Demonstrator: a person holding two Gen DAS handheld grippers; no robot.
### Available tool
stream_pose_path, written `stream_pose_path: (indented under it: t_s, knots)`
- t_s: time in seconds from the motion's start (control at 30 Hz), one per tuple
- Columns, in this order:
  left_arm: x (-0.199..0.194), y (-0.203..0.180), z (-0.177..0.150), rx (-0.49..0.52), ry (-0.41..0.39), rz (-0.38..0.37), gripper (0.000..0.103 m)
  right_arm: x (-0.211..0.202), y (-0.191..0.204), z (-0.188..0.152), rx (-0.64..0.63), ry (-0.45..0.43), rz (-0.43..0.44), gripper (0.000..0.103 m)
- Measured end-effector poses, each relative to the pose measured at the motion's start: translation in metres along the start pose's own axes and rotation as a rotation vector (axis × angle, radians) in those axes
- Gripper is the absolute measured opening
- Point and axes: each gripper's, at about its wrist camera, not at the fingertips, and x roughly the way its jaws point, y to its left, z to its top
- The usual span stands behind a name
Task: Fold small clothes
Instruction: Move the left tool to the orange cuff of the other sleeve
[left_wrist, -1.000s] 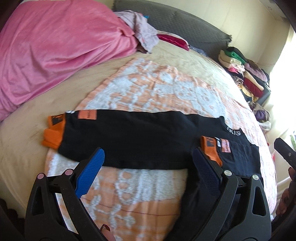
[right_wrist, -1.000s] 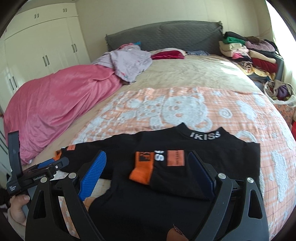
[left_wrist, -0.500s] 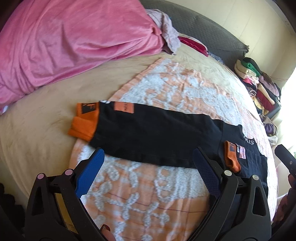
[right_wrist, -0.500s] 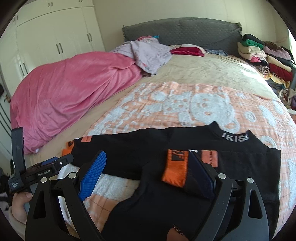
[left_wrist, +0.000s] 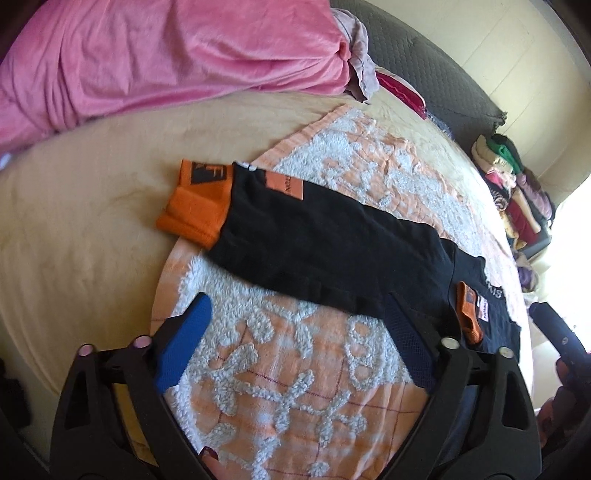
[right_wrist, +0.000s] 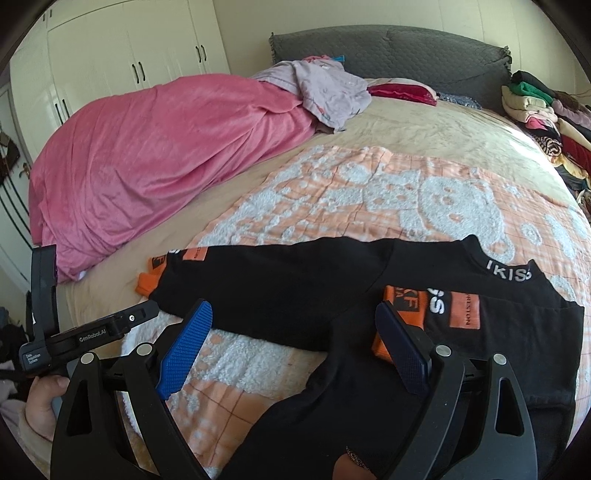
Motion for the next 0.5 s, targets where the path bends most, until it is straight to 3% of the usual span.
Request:
stream_pose_path:
  t_s: [0.13,0.17,0.5]
  knots:
    - [0.008,0.013,-0.001,-0.042,0.016,-0.02,0.056,0.007,0.0,-0.003,0.005,0.018,0.0,0.089]
    - [0.01,0.016,-0.002,-0.053,0.019,-0.022,0.054,0.008,-0.001,-0.005,0.008,0.022,0.001,0.089]
    - [0.031,0.033,0.008,-0.134,0.007,-0.018,0.052,0.022,-0.008,-0.014,0.03,0.061,-0.01,0.089]
